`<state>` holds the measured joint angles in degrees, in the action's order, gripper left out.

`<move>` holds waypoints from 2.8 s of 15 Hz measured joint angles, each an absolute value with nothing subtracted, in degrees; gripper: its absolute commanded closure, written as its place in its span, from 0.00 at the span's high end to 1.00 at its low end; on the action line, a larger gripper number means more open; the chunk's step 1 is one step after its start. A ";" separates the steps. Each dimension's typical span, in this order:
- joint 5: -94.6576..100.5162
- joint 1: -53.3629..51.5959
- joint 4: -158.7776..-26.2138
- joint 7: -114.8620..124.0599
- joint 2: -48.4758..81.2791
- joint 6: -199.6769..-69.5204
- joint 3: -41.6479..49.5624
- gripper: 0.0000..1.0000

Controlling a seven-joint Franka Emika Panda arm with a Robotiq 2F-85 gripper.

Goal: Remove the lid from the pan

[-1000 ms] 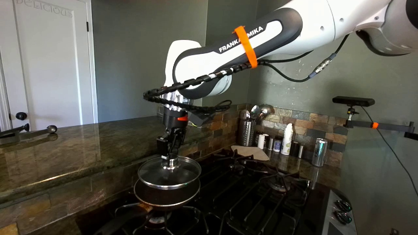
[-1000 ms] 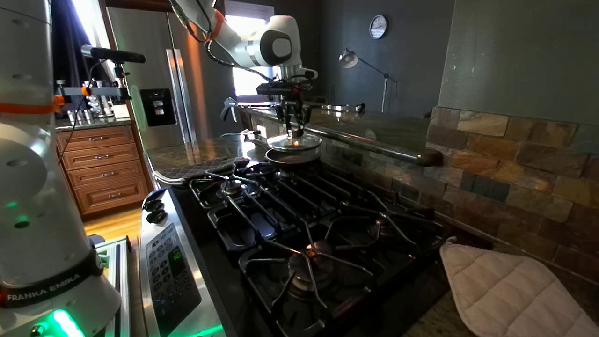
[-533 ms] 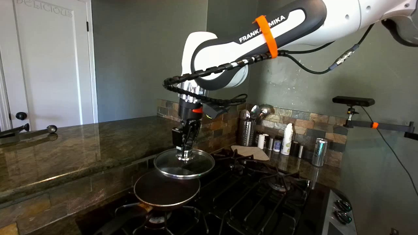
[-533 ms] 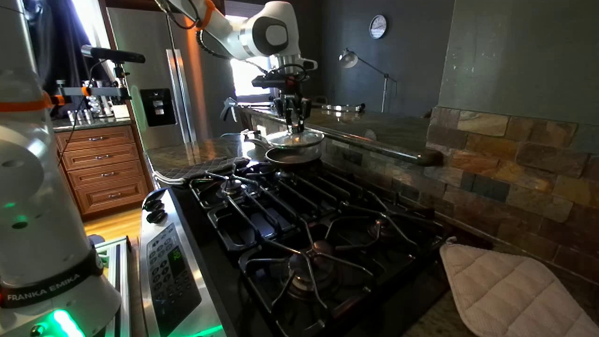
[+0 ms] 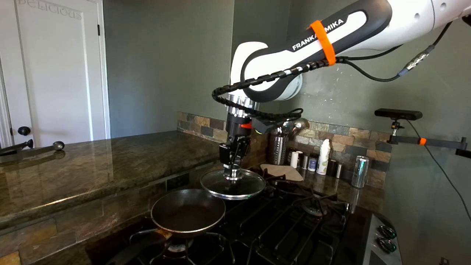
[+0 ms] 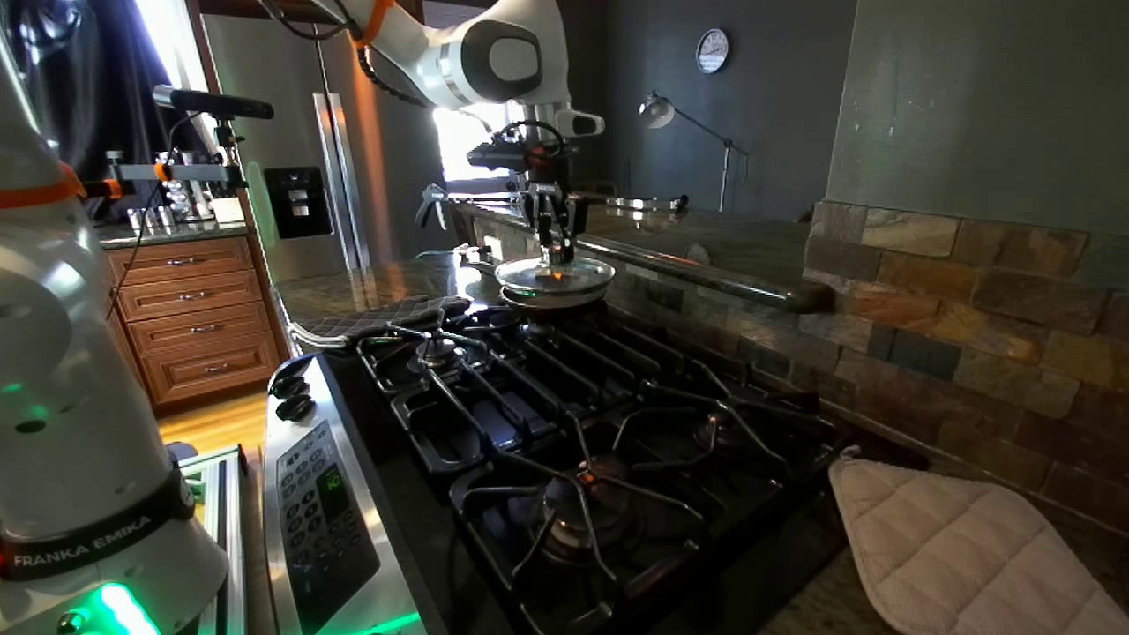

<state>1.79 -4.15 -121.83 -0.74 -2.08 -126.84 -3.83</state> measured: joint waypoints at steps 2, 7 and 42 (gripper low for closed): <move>1.12 -3.40 -123.23 -0.36 -2.75 -126.91 -3.10 0.23; 0.71 -1.73 -126.14 1.37 -3.12 -129.40 -1.58 0.23; -1.13 1.26 -137.76 6.07 -2.51 -142.59 0.88 0.23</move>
